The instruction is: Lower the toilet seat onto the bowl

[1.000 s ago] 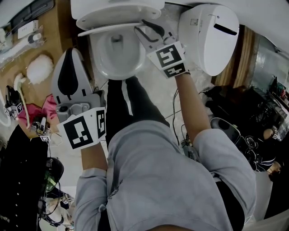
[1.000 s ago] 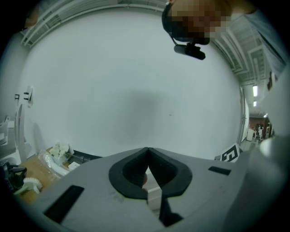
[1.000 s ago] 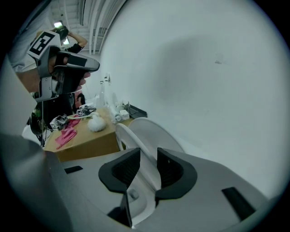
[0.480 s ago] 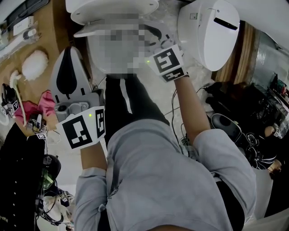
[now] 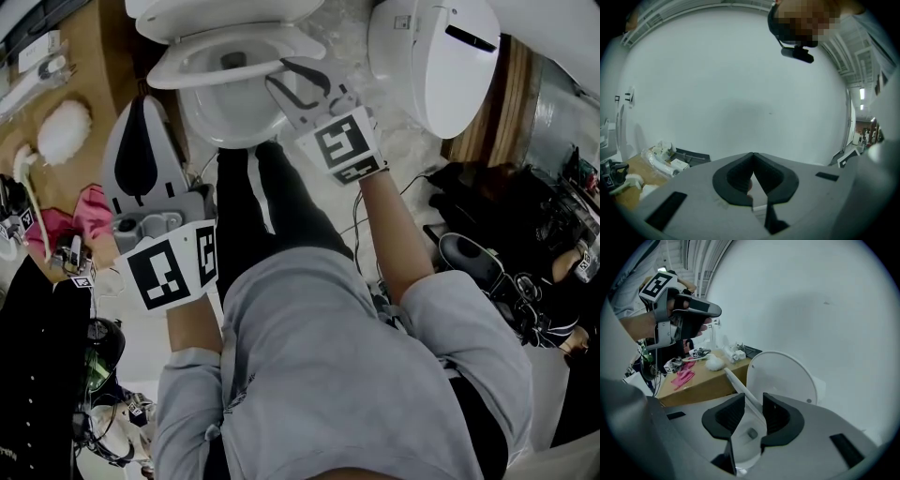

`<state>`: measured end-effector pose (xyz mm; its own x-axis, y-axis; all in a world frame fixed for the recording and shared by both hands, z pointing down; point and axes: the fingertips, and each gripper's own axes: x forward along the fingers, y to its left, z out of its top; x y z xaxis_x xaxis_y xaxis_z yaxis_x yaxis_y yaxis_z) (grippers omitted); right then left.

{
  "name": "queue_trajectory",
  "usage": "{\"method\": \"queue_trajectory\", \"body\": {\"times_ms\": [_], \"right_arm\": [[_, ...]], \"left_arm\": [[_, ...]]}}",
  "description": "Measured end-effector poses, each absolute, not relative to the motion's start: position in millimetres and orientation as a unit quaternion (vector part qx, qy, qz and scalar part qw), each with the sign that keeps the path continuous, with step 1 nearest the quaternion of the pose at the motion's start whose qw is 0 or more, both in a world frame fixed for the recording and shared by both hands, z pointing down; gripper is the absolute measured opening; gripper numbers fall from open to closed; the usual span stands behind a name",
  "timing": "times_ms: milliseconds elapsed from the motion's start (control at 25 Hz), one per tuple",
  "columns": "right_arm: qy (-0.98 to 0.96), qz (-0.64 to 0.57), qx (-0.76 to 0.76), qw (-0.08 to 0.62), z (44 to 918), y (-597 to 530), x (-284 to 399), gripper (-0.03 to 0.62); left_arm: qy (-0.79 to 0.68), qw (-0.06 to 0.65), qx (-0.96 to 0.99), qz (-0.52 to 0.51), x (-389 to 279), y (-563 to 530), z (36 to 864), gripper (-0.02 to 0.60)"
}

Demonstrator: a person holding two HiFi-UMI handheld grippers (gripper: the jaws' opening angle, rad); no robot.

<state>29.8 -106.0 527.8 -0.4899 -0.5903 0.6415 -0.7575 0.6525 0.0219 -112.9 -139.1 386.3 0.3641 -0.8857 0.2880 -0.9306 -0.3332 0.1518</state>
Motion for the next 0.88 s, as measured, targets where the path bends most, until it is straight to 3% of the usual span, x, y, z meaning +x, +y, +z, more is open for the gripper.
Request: {"method": "queue_trajectory", "body": {"times_ms": [880], "right_arm": [[-0.853, 0.160, 0.364, 0.338, 561.3, -15.0, 18.4, 0.107]], "left_arm": [[-0.552, 0.147, 0.817, 0.083, -98.6, -117.0, 411.3, 0.000]]}}
